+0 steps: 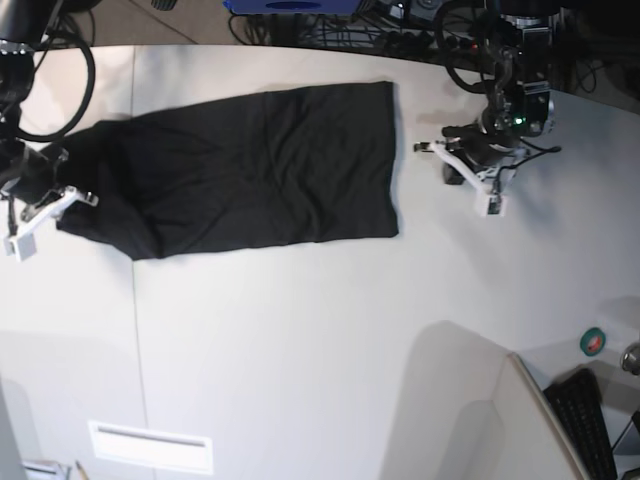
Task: Layout the t-shirt on the table in an organized manner, then fold the t-shirt properly
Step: 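Grasp both ends of the black strip with both grippers, then fold the strip end with the right gripper over toward the left gripper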
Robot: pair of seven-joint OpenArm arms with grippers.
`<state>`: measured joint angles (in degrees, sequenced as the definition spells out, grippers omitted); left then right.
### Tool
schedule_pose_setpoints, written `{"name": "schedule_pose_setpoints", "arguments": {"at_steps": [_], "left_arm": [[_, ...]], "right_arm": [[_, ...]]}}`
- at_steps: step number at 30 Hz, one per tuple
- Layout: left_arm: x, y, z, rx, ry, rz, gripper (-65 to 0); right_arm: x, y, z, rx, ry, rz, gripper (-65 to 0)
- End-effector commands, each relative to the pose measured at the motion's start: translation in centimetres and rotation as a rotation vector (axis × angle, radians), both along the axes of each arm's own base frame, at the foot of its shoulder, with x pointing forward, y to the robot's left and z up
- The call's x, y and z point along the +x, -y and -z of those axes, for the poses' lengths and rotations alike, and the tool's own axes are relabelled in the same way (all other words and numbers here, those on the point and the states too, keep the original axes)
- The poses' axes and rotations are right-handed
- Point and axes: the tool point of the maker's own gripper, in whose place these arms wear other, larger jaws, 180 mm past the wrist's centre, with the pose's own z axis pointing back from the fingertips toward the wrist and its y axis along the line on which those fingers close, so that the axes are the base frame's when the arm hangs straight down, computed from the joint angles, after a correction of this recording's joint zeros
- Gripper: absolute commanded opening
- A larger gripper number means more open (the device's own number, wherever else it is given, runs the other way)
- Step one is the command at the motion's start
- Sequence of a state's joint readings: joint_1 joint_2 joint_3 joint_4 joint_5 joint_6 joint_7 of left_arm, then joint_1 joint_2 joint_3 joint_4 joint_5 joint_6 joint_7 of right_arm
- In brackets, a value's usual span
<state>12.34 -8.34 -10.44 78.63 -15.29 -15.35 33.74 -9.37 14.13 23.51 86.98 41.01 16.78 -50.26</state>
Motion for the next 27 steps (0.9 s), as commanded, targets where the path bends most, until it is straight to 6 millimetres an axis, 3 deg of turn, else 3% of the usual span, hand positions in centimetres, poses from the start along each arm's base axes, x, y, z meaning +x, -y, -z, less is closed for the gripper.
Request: {"name": "schedule_pose_setpoints", "arguments": {"at_steps": [1, 6, 12, 19, 27], "left_arm": [[0.3, 2.0, -0.3, -0.028, 0.009, 0.037, -65.0], [1.5, 6.8, -0.5, -0.096, 0.025, 0.102, -65.0], [1.9, 9.7, -0.8, -0.12, -0.006, 0.163, -65.0], [2.0, 9.9, -0.9, -0.122, -0.004, 0.168, -65.0], [1.6, 9.8, -0.7, -0.119, -0.013, 0.169, -65.0]], "right_arm": [[0.8, -0.8, -1.4, -0.04, 0.044, -0.048, -65.0], [0.6, -5.1, -2.4, -0.188, 0.052, -0.154, -65.0], [-0.3, -11.1, -4.0, -0.276, 0.107, -0.295, -65.0], [-1.7, -17.2, -3.6, -0.336, 0.124, -0.44, -65.0], [-2.1, -23.1, -4.7, -0.282, 0.172, -0.526, -65.0]]}}
